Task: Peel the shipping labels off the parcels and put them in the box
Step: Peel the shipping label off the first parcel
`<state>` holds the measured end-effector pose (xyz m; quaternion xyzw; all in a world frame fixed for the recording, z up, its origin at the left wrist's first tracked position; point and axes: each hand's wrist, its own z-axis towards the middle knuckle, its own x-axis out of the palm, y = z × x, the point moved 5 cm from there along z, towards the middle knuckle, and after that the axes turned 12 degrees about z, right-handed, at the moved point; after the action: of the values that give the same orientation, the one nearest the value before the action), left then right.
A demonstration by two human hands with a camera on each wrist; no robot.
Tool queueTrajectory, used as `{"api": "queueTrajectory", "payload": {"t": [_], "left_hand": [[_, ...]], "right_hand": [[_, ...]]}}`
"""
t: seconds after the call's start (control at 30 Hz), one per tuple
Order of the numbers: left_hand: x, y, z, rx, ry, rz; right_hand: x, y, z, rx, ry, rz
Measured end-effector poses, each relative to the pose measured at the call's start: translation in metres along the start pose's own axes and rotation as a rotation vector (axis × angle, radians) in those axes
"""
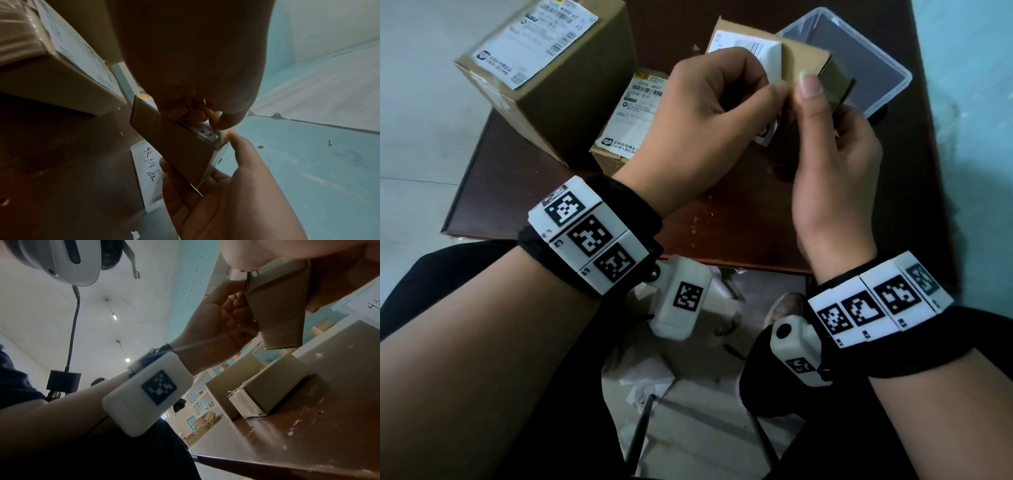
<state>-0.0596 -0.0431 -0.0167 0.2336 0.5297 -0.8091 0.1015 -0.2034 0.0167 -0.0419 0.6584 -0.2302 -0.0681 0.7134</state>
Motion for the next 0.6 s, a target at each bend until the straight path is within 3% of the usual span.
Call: {"api": "queueTrajectory", "payload": {"t": [0.17,0.37,0.6], "left_hand": [[0.001,0.006,0.001,-0.111,0.047,-0.134],[-0.005,0.003,0.002,-0.156,0.058,-0.105],[-0.011,0.005,0.003,-0.007,-0.038,0.110]], "right_hand": [[0.003,0.003,0.002,-0.018,0.089,0.015],[0.006,-0.005,0.001,0.038,0.153,-0.014],[0.004,-0.011,0.003,0.133,0.131,0.017]]}}
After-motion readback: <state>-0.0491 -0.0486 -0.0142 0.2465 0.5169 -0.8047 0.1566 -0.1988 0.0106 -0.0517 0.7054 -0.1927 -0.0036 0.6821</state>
